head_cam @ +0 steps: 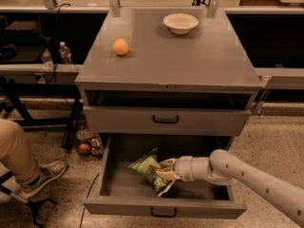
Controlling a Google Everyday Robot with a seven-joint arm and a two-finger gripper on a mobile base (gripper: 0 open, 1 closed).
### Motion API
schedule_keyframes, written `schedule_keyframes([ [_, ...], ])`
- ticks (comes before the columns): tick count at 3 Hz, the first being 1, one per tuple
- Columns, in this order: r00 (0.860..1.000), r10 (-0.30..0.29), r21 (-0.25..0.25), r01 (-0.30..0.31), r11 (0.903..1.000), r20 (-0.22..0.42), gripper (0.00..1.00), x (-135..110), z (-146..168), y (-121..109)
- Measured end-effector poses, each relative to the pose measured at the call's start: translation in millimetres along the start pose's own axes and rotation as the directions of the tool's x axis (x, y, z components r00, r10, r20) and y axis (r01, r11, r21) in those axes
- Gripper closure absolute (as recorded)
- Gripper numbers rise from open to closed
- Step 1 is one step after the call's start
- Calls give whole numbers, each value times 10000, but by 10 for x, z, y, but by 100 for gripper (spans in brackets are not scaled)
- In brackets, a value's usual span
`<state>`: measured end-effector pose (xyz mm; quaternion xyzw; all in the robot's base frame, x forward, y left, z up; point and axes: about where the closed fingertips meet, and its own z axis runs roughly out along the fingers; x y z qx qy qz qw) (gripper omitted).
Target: Pick green jalapeno chip bag from middle drawer and place on counter
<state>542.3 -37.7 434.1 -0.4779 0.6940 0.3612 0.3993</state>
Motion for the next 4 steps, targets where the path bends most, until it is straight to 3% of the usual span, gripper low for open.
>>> schedule_keyframes([
  [1,9985,-498,1053,472,9933,222,100,-274,-784,25],
  [2,9970,-692,2160,748,9735,-337,100,-493,-1354,105],
  [3,9959,-798,2221,872,9711,-421,100,-539,-1405,102],
  [4,9952,-952,2573,981,9613,-241,100,-726,-1533,184],
])
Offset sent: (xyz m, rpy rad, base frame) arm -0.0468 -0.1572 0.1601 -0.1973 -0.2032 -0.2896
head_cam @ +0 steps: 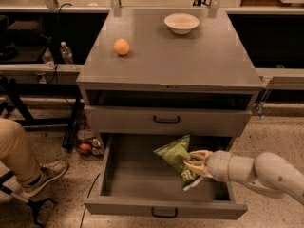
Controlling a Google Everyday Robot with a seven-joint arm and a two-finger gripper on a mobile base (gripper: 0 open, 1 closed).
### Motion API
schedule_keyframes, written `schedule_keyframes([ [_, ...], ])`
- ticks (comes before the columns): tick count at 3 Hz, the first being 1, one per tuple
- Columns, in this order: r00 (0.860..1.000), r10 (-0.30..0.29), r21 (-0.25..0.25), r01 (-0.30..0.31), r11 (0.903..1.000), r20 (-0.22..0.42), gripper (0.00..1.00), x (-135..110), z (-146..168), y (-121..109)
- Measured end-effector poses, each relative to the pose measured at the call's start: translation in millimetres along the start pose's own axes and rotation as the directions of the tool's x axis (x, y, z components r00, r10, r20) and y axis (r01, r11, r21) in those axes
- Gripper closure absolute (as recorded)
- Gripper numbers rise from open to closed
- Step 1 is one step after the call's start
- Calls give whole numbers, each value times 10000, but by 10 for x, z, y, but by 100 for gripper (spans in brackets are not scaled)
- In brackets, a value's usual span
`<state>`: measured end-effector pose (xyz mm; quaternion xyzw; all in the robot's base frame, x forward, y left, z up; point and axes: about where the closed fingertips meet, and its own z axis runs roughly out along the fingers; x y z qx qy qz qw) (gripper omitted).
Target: Pick green jalapeno chip bag from middle drawer and place on counter
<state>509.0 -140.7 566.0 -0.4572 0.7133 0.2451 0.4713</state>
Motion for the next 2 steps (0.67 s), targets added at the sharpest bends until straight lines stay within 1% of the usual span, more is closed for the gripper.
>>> schedule_keyframes([
  [1,9974,-693,1974,714,9777,-176,100,-535,-945,-165],
  [2,9884,-1405,3161,1516,9365,-578,100,-999,-1582,-307],
])
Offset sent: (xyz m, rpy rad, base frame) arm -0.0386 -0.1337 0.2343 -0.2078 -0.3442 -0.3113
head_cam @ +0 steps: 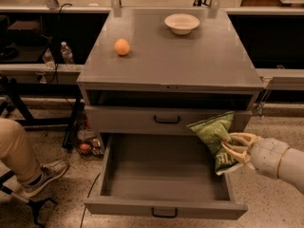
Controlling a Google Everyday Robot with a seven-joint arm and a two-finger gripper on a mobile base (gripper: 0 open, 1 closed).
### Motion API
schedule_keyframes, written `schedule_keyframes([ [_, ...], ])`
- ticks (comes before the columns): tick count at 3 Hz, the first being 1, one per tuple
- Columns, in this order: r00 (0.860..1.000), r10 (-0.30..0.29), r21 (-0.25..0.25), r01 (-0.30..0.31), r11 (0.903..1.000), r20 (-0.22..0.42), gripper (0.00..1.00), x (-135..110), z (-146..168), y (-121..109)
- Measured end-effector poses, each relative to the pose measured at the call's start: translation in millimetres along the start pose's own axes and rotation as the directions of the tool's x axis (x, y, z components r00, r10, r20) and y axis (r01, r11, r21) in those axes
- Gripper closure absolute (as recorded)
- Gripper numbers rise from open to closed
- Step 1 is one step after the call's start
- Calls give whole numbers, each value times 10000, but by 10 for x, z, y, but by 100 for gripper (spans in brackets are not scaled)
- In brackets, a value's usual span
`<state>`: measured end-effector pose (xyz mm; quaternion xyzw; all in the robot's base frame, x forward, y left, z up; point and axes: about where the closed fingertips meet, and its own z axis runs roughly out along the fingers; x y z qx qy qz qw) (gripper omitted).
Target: Pick green jalapeno chip bag from middle drawer and place on counter
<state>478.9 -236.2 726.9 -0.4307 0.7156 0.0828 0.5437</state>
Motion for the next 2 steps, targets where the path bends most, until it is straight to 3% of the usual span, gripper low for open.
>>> schedule_keyframes([
  [1,10000,-41,57,41,10000,27,100,-29,-4,-34],
  [2,9986,-446,629,429,9971,272,100,-316,-46,-362],
])
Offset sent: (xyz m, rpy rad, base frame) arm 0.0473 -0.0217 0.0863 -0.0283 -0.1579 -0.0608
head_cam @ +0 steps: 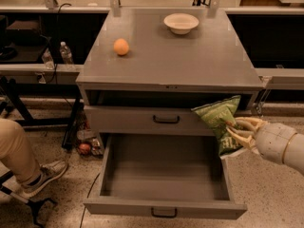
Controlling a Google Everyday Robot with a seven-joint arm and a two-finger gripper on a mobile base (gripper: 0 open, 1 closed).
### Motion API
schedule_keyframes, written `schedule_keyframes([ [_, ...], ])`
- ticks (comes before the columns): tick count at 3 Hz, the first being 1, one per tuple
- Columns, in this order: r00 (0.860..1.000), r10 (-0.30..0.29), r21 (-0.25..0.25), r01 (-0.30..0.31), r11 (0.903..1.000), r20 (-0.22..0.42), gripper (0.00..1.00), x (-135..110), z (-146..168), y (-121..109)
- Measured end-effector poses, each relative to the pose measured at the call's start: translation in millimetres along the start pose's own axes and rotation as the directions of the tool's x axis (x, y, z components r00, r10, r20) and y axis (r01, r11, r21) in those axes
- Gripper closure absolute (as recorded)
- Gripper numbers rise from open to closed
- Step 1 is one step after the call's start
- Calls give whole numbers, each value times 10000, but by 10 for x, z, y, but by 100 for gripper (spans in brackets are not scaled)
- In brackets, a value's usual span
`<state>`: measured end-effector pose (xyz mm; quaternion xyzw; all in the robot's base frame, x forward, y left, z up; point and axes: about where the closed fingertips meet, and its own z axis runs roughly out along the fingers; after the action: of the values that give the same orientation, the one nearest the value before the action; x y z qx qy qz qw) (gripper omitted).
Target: Pick green jalapeno chip bag from middle drawer and place on counter
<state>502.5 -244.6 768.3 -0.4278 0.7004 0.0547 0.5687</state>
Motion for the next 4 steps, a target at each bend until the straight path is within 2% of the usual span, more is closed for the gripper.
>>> schedule_keyframes([
  [1,9960,-856,406,845,9956,259,100,-387,67,-391],
  [2,9772,-2006,869,1943,9771,699,100,-903,349,-915],
  [3,9595,-2625,908,2538,9630,1019,100,-1253,636,-1192],
  [4,9414,-3138,620,3083,9493,1234,100,-1527,998,-1356],
])
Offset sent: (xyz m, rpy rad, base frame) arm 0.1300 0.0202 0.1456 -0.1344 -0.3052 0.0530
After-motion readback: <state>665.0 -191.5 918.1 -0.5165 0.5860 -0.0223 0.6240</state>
